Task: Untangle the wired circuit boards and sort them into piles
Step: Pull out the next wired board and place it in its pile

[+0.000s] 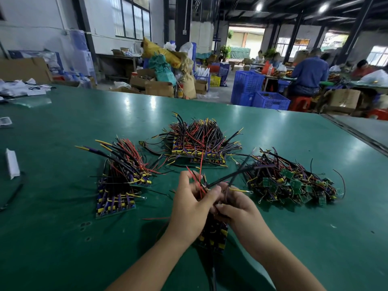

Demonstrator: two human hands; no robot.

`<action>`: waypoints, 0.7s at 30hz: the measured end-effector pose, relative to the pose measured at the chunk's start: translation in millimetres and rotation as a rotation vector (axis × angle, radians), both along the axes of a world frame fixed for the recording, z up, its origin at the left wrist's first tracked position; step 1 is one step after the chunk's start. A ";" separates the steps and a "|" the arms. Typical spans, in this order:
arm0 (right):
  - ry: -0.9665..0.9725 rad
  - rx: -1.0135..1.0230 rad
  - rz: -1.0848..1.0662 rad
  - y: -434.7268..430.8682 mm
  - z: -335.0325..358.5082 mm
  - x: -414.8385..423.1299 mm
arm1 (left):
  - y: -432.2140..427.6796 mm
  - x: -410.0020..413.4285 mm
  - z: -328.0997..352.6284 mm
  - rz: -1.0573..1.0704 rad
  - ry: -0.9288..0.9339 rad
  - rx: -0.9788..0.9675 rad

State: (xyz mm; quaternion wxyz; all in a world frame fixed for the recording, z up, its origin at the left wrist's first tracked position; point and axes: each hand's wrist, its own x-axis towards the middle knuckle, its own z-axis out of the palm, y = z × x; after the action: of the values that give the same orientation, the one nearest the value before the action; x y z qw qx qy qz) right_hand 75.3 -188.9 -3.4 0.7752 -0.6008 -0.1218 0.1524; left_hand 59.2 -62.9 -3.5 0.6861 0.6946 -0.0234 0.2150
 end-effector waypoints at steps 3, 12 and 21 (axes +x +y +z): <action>-0.140 -0.160 0.012 -3.6 0.9 0.6 | 2.3 1.3 1.9 0.014 0.040 -0.144; -0.687 -0.805 -0.164 -15.4 2.9 -4.1 | 2.2 2.0 0.9 -0.005 0.080 -0.185; -0.556 -0.548 -0.468 -9.5 0.9 -1.9 | 7.9 4.6 6.7 -0.023 0.091 -0.356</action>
State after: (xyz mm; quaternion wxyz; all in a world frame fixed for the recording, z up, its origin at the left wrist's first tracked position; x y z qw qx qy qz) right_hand 73.4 -198.5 -2.5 0.5391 -0.8131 -0.1415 -0.1677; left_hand 63.8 -55.0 3.2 0.8011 0.5707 0.0382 0.1762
